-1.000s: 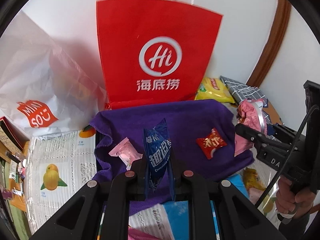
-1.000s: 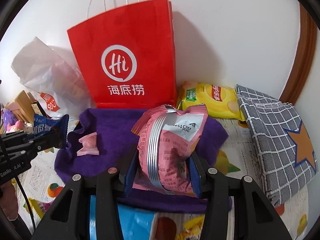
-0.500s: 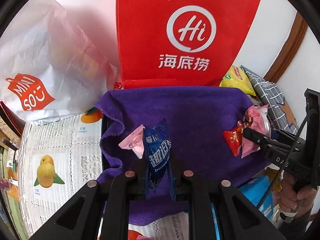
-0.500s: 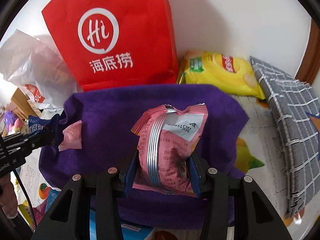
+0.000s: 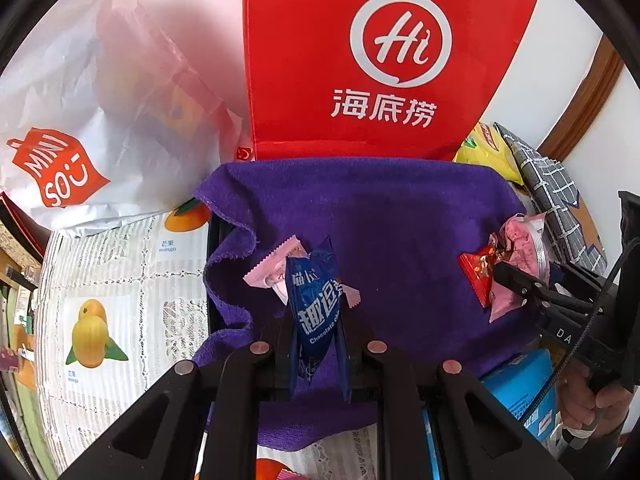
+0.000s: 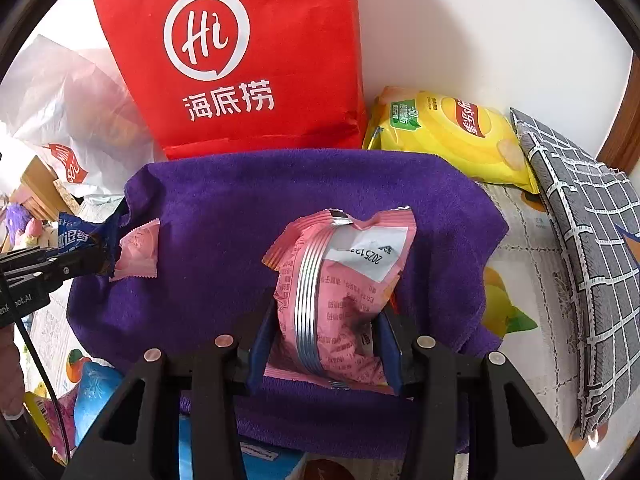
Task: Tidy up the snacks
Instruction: 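Carry the blue packet and pink wafer bag with both tools over the purple towel, then open both tools to drop the blue packet and pink wafer bag onto the towel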
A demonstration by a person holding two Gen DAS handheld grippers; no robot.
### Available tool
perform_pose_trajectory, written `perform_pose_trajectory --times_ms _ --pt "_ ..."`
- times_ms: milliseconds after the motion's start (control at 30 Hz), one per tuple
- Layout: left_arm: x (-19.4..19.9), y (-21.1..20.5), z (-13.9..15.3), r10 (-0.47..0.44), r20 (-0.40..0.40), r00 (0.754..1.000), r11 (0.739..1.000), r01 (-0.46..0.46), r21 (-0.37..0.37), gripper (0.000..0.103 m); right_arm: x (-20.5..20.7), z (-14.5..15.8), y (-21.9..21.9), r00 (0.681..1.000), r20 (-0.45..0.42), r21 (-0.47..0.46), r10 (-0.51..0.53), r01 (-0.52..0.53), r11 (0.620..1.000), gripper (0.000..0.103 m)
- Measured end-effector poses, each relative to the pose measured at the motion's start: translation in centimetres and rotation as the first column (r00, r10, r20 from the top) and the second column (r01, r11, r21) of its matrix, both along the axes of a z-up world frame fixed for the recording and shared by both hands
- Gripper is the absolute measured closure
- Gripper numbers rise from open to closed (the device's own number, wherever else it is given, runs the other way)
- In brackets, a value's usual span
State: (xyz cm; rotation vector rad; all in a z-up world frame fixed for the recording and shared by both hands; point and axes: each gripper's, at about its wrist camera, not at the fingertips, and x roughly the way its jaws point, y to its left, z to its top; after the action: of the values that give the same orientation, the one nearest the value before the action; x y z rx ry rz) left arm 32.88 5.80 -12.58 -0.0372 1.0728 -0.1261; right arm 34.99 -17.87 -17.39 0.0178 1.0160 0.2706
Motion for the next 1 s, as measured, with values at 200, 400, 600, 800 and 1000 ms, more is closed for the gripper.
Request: perform_pose_trajectory --times_ms 200,400,600,800,1000 --pt "0.0 -0.2 -0.2 -0.016 -0.009 1.0 1.0 0.016 0.0 0.088 -0.2 0.2 0.2 1.0 0.009 -0.023 0.012 -0.012 1.0 0.056" --pt "-0.1 -0.8 -0.6 -0.031 -0.02 0.999 1.0 0.031 0.001 0.087 -0.2 0.3 0.1 1.0 0.004 -0.017 0.013 -0.013 1.0 0.053" --pt "-0.1 -1.1 -0.8 -0.046 -0.02 0.999 0.999 0.046 0.002 0.087 -0.5 1.2 -0.3 0.999 0.04 -0.013 -0.004 0.005 1.0 0.039" --pt "-0.2 -1.3 -0.5 -0.056 -0.018 0.998 0.998 0.056 0.0 0.087 -0.8 2.1 -0.4 0.998 0.067 -0.015 -0.016 0.017 1.0 0.036" --pt "-0.6 -1.2 0.2 -0.06 -0.007 0.998 0.998 0.06 -0.008 0.082 -1.4 3.1 -0.3 0.996 0.09 -0.017 -0.026 0.028 0.999 0.036"
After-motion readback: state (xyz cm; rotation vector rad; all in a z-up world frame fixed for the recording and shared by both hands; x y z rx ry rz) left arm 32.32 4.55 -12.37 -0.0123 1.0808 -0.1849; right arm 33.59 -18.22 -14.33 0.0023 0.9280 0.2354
